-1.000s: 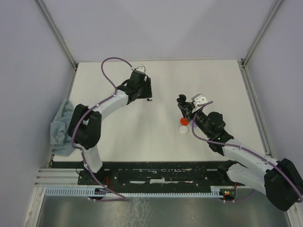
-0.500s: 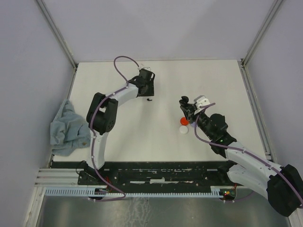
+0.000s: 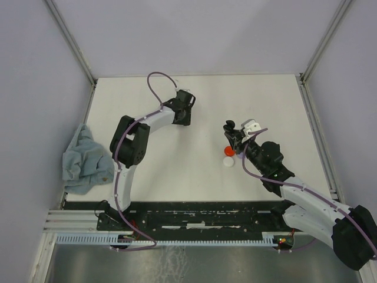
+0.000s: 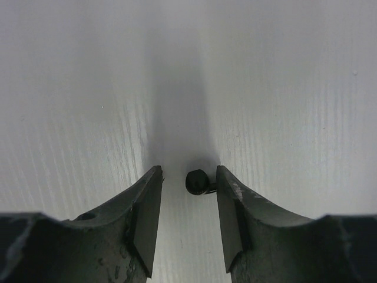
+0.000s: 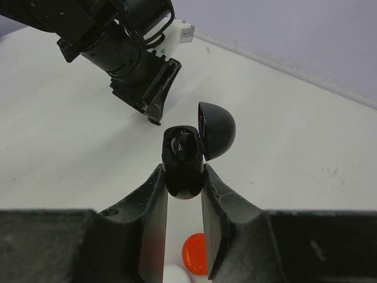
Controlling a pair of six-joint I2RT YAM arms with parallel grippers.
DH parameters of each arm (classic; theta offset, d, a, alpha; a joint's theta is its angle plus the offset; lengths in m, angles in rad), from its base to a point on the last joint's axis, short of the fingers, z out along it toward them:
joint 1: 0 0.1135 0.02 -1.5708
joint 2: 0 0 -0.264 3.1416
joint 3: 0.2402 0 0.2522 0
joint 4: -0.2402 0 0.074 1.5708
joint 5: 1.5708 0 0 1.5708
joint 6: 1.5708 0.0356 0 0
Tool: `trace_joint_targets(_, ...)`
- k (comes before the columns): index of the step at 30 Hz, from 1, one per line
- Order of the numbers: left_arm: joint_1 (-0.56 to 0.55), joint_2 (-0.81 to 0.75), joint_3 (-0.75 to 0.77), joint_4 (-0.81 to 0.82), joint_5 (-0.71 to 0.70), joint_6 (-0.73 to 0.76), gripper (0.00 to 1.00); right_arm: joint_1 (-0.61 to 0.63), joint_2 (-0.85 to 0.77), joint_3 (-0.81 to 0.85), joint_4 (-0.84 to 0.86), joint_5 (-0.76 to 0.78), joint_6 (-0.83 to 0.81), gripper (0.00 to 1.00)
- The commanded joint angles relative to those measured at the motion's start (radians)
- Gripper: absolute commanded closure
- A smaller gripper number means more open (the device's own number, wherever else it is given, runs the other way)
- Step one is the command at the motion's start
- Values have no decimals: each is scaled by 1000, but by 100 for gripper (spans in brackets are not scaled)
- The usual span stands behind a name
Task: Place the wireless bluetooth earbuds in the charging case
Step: Move the earbud to the center of the board.
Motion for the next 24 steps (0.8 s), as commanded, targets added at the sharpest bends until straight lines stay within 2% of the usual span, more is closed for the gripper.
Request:
trace_joint_targets(1,-15,-47,-62,-25,-3,42,53,-5,-4,21,35,-10,-5,97)
trace_joint_targets(14,-15,-137,-202,11,108,131,74,-6,19,45,36,-41,2,97)
trace_joint_targets(20,-15,-207,-277,-53,221,237,75,-5,23,54,26,-54,2,97)
trace_joint_targets(24,-33,-243,-311,-153,214,322,75,-6,24,52,25,-57,2,97)
